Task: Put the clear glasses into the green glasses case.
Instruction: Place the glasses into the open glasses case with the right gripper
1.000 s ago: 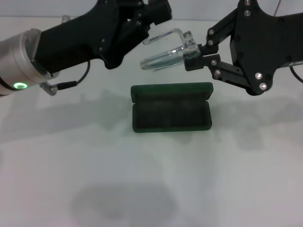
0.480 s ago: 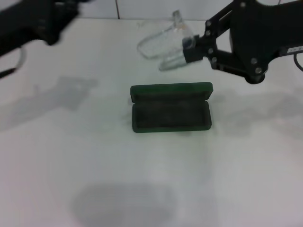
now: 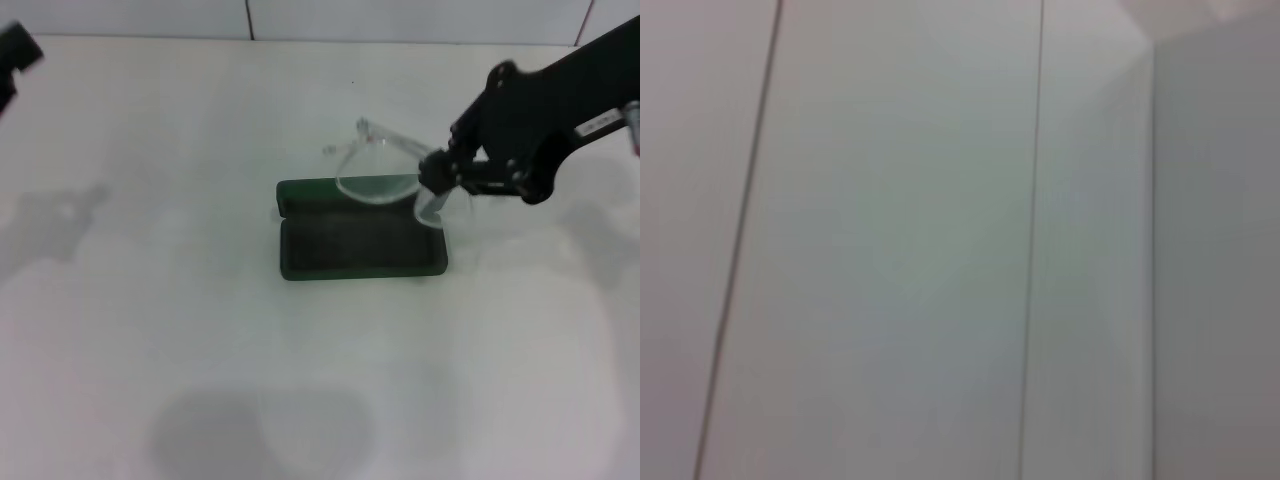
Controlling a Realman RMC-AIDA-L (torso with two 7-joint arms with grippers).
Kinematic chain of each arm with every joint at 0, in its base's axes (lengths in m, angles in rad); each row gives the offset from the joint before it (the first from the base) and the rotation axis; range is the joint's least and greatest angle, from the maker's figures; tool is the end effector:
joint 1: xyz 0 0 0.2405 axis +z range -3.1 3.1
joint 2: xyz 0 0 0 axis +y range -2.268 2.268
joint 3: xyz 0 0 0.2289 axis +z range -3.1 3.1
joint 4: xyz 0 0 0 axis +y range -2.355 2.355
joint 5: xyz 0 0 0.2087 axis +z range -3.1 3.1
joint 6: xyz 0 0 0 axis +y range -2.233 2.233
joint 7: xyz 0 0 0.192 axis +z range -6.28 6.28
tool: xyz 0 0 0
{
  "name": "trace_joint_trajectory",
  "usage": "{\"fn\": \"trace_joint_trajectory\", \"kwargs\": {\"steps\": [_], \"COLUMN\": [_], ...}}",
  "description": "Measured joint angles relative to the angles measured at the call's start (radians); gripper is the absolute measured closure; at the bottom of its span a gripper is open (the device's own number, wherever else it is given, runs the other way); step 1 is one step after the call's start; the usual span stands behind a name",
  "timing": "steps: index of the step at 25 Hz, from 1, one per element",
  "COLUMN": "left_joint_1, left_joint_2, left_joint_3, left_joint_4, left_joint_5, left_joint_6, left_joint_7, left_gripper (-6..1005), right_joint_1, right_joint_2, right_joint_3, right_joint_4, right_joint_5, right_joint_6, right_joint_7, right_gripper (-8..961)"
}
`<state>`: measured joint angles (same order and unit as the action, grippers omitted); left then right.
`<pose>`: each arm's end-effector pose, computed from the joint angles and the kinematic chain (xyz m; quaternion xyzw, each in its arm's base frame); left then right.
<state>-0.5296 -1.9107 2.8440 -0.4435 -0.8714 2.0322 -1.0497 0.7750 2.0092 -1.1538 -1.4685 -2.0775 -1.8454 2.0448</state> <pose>-0.2431 0.3040 0.1052 -0.8278 -0.1222 -0.4655 0.2882 0.0497 0.3280 0.0187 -0.9996 -0.0095 0.0123 0.0233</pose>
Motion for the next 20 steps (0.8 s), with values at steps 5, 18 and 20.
{"fn": "trace_joint_trajectory", "kwargs": {"steps": [5,18,20], "left_joint_1": [0.007,0.025,0.027], "left_joint_2": [-0.032,-0.068,-0.074], "left_joint_3": [0.000,0.000,0.000], "left_joint_4": [-0.002,-0.006,-0.005], "left_joint_5": [0.102,0.198,0.210], "left_joint_6": [-0.001,-0.001,-0.001], "left_joint_7": [0.058,0.116,0.122], "left_gripper": [946,945,945], "right_joint_1": [0.146,0.317,0.320], "right_joint_2": [0.004,0.008,0.011], "right_joint_3": [-0.038,-0.236,-0.271], "right_joint_4": [0.125,0.372,0.398], "right_joint_5": [-0.160,-0.359,-0.360], "right_joint_6": [-0.064,0.030,0.065], "right_joint_7": [0.142,0.130,0.106], "right_gripper": [890,889,889]}}
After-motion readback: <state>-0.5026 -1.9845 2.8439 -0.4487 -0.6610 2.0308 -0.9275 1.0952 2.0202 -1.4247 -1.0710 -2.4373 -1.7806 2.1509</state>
